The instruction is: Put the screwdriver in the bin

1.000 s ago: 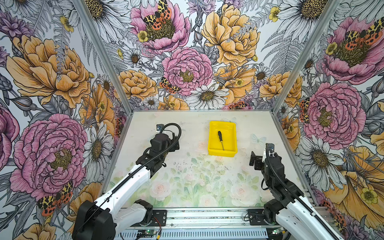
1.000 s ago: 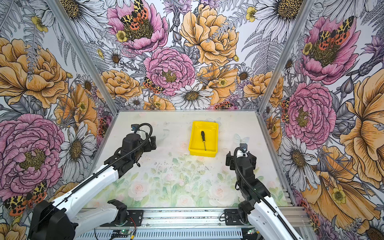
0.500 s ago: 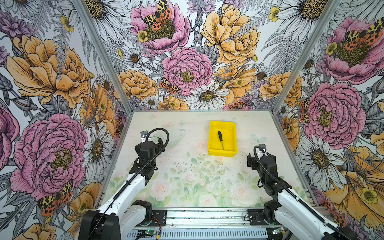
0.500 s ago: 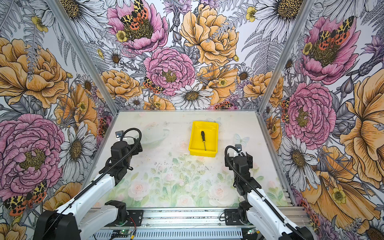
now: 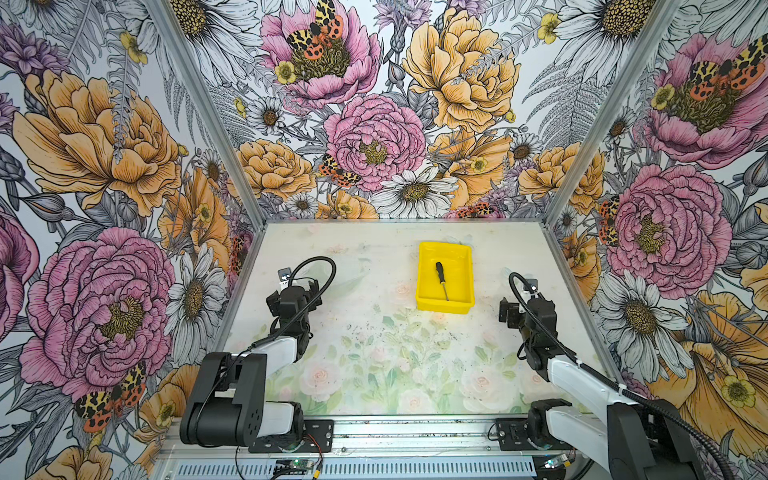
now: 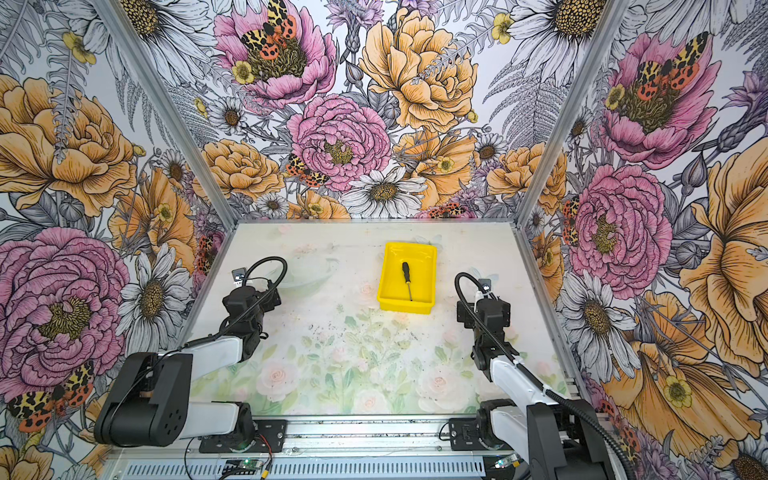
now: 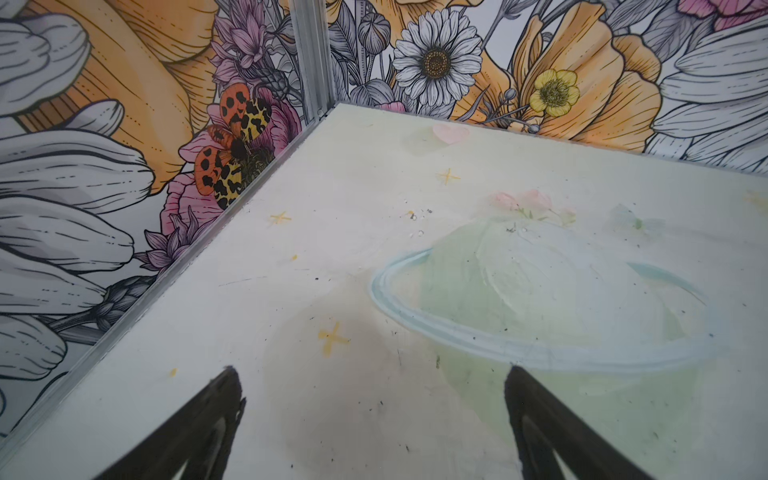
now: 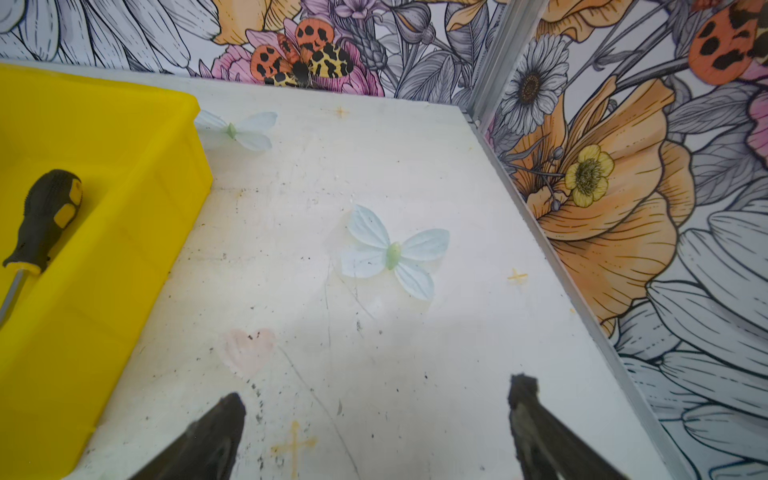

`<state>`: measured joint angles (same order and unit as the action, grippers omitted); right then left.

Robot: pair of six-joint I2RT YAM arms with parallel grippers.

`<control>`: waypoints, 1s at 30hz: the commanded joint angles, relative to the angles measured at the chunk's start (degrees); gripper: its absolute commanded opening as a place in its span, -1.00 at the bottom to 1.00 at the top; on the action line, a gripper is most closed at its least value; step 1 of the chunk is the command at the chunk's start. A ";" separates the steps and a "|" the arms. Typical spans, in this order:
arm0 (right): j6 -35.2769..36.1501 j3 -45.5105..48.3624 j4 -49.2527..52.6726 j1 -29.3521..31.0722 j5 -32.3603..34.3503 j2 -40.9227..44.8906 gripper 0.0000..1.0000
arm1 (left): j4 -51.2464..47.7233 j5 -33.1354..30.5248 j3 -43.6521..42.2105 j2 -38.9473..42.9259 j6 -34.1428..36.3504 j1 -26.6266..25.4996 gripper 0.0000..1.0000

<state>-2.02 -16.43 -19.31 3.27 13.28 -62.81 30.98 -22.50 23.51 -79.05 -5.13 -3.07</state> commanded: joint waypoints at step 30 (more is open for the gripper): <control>-0.14 -5.67 -28.51 -6.87 -23.15 -22.69 0.99 | 23.94 7.82 -2.50 -9.72 5.01 1.58 0.97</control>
<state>-1.67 -25.43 -36.56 -3.38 -7.27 -82.37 52.97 -15.99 21.63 -88.75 -1.02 -1.69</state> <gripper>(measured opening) 0.995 0.986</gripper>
